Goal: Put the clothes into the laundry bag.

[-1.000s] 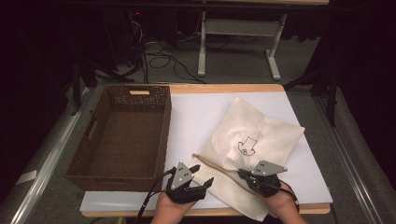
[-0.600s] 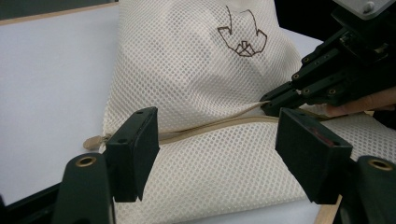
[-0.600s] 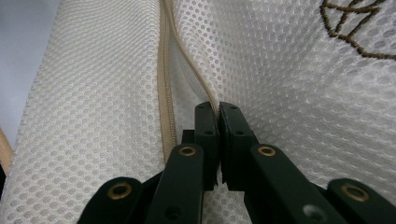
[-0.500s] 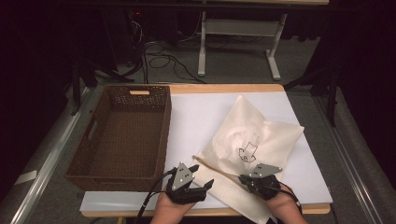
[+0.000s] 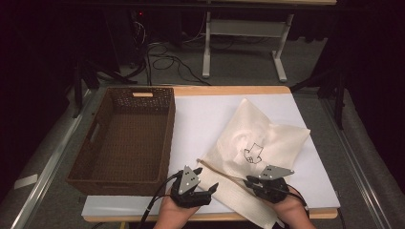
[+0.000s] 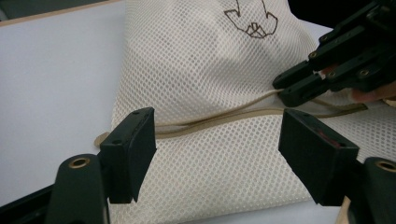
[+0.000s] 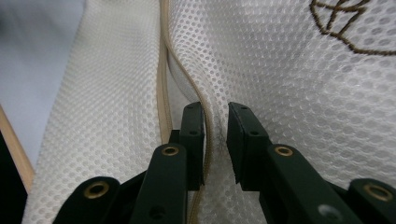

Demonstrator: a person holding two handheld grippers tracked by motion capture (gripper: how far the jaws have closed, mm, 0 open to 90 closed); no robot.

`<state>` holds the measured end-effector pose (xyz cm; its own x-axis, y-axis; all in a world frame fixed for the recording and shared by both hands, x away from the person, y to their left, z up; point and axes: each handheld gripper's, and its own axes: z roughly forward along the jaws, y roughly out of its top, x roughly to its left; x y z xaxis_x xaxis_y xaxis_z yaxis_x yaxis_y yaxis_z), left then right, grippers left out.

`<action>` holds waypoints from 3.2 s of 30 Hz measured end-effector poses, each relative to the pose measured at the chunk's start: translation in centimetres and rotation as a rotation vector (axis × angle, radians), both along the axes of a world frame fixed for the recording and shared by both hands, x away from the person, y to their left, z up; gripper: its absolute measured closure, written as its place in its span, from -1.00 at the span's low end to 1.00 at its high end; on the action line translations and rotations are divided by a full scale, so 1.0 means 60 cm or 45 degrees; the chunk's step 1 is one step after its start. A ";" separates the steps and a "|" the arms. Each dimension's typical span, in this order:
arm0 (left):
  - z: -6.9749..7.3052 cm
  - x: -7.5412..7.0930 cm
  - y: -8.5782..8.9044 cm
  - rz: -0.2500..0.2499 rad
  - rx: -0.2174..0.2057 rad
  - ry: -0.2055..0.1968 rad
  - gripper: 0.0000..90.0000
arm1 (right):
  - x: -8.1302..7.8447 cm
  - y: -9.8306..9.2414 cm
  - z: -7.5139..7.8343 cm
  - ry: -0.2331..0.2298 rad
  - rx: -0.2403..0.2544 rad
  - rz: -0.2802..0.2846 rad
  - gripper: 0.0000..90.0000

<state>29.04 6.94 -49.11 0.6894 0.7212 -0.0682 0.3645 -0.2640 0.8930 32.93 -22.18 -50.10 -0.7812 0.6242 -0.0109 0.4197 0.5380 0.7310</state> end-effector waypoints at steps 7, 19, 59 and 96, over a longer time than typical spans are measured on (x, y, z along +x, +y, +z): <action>-0.003 0.002 -0.001 0.003 0.007 0.005 -0.38 | -0.006 -0.004 0.013 -0.037 0.052 0.001 0.69; -0.002 0.002 -0.001 0.005 0.007 0.001 -0.38 | -0.014 -0.003 0.024 -0.055 0.091 0.009 0.66; 0.009 0.049 -0.048 -0.074 0.002 -0.035 -0.36 | -0.016 -0.161 -0.010 0.039 0.106 -0.574 -0.54; -0.052 0.123 -0.053 -0.037 0.108 0.261 -0.23 | 0.004 -0.210 -0.005 -0.055 -0.009 -0.572 0.89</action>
<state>36.44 3.77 -52.25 0.6878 0.7105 -0.1487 0.5273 -0.3483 0.7750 33.18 -34.81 -50.42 -0.4315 0.9011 -0.0430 0.5823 0.3146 0.7497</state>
